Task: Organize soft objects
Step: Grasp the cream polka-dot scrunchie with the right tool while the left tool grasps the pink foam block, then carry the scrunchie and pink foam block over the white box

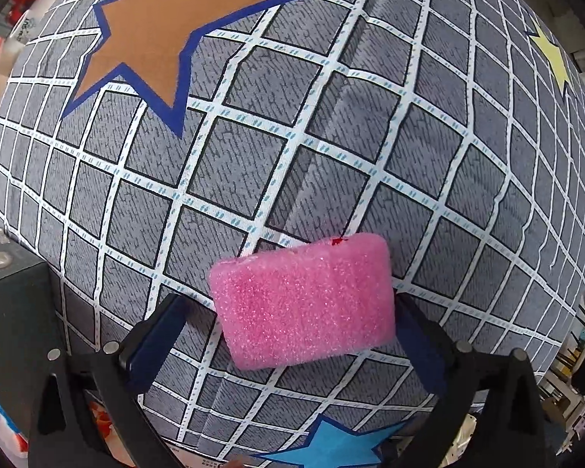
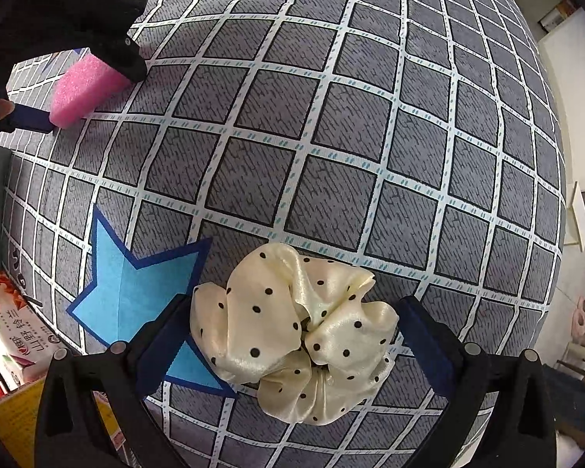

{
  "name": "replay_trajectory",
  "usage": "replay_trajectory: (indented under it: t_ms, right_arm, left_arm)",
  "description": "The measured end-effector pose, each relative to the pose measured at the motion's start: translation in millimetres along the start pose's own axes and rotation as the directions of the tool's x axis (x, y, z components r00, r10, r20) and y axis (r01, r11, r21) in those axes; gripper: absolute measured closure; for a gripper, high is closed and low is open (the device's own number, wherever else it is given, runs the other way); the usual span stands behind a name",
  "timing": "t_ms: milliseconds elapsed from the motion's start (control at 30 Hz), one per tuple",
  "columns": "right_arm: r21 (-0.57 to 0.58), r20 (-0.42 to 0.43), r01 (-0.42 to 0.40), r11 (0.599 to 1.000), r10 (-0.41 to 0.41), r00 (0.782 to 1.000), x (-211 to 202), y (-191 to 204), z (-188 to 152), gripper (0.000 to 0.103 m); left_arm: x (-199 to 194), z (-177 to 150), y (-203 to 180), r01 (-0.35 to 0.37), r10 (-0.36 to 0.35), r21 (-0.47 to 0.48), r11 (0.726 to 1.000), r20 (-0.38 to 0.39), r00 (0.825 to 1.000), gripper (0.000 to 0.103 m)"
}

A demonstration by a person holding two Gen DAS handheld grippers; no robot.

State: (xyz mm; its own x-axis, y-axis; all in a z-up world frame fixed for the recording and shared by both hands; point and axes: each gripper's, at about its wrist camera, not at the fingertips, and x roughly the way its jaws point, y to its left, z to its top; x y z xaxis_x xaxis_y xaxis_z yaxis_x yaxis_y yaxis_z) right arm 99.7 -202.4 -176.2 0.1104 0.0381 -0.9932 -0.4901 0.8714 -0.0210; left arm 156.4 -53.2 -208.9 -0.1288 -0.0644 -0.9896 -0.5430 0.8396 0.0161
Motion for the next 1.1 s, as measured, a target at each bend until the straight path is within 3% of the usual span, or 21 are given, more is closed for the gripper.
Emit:
replay_trajectory:
  t_ms: [133,233,300,367,467,533,833,1100]
  right_arm:
    - [-0.002,-0.004,-0.002,1.0,0.002,1.0,3.0,-10.6,5.7,0.0]
    - [-0.007,-0.031,-0.003,1.0,0.003,1.0,6.3,-12.2,12.8,0.0]
    - [-0.01,-0.063,-0.003,1.0,0.002,0.998,9.7,-12.5,18.0,0.0]
    - [-0.007,-0.068,-0.002,1.0,0.002,0.998,11.9,-15.1,21.5,0.007]
    - [-0.011,-0.038,-0.008,1.0,0.008,0.999,2.9,-16.1,23.3,0.037]
    - [-0.021,-0.024,-0.021,1.0,0.02,0.999,-3.8,-15.0,24.5,0.067]
    - [0.104,-0.008,-0.135,0.985,0.136,0.991,-28.3,-45.8,23.8,0.068]
    - [0.239,0.036,-0.171,0.956,0.168,0.985,-69.0,-74.2,4.4,0.068]
  left_arm:
    - [3.1,2.2,3.0,-0.001,0.001,0.0,1.0,-0.032,0.999,0.0]
    - [10.3,26.3,0.5,-0.003,0.003,0.012,1.0,-0.068,0.998,0.0]
    - [7.8,31.9,2.7,-0.001,0.003,0.022,1.0,-0.059,0.998,0.002]
    - [7.5,37.0,-2.9,-0.007,0.008,0.05,0.999,-0.03,1.0,0.008]
    - [-0.9,34.6,-7.1,-0.022,0.019,0.126,0.992,0.019,1.0,0.025]
    - [-4.1,32.4,-10.2,-0.037,0.031,0.181,0.983,0.038,0.999,0.028]
    - [-43.9,1.2,-1.4,-0.114,0.052,0.319,0.941,0.197,0.979,0.028]
    - [-77.4,-39.1,9.7,-0.097,-0.036,0.434,0.896,0.287,0.957,0.028]
